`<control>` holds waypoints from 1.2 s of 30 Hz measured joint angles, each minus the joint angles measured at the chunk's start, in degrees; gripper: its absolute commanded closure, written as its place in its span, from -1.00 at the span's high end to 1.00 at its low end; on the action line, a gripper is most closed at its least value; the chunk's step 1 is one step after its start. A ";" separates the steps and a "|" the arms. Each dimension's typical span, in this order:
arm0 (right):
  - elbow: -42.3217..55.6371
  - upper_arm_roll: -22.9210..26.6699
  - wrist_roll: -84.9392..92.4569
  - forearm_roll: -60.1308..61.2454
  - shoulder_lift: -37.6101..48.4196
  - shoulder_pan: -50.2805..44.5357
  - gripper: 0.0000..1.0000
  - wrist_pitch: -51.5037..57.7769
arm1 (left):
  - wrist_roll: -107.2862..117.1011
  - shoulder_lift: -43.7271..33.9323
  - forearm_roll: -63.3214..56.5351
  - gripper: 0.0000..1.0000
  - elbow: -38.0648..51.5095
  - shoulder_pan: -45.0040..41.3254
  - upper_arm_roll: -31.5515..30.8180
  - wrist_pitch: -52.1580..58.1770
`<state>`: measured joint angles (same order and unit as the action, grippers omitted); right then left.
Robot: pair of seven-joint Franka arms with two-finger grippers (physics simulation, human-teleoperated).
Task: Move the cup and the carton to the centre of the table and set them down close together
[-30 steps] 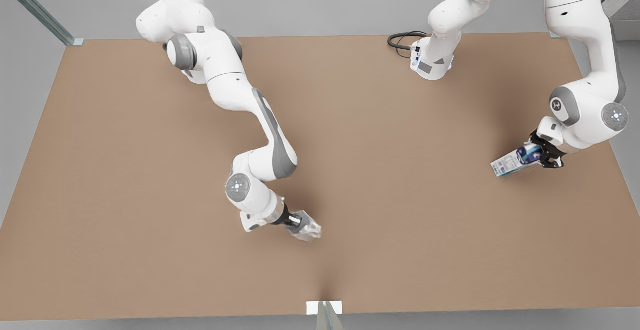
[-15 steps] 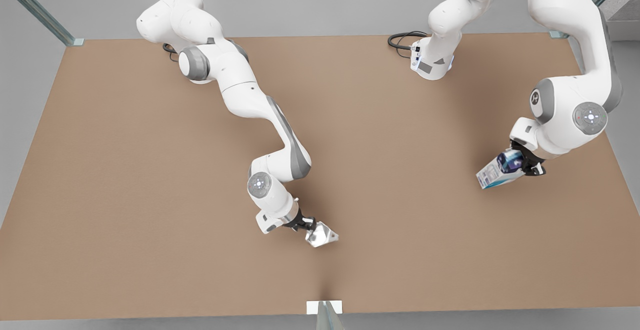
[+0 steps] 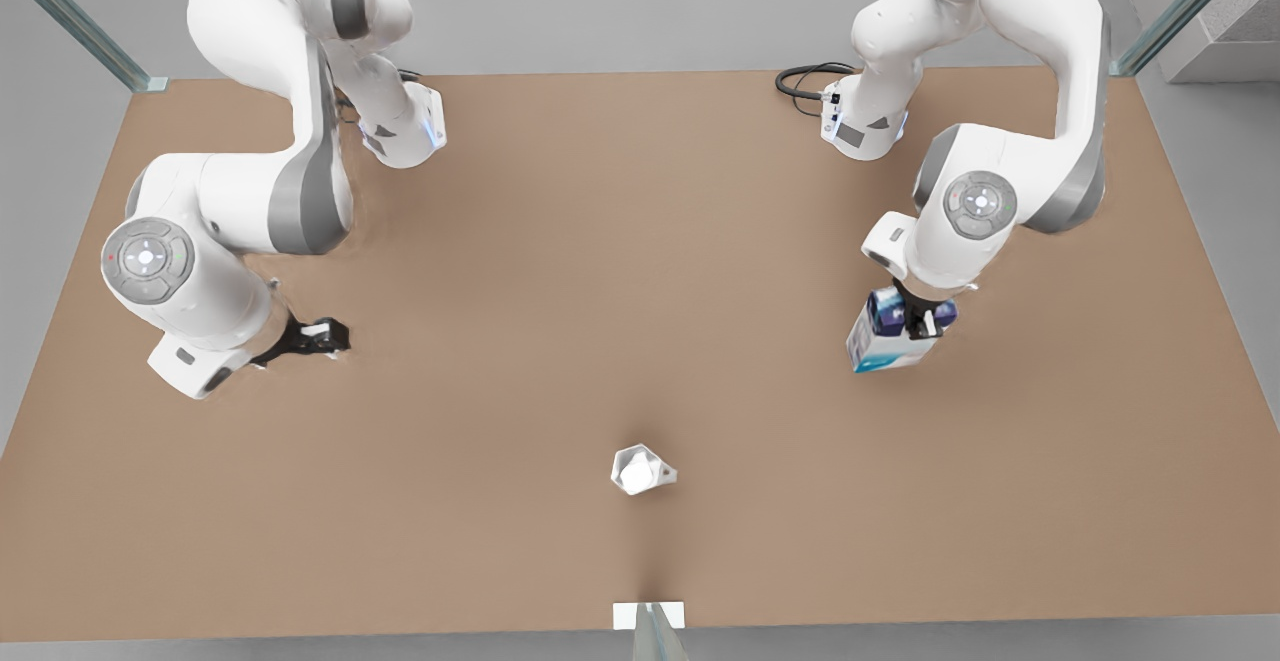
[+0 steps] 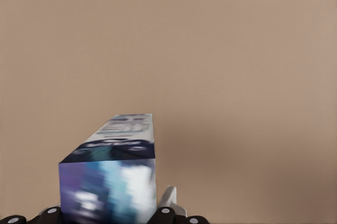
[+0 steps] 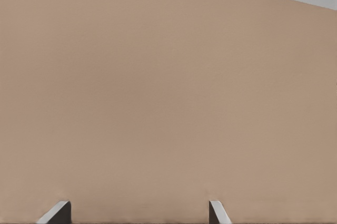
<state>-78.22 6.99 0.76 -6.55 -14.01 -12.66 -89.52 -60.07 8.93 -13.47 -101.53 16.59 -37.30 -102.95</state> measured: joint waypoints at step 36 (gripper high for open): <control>-6.68 -7.16 -1.37 -1.28 8.90 9.37 1.00 2.68 | 21.97 35.23 -1.51 0.13 31.31 -50.79 16.27 -5.87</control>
<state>-84.90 -0.18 -0.61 -7.83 -5.10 -3.29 -86.84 -38.10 44.16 -14.97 -70.22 -34.20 -21.03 -108.82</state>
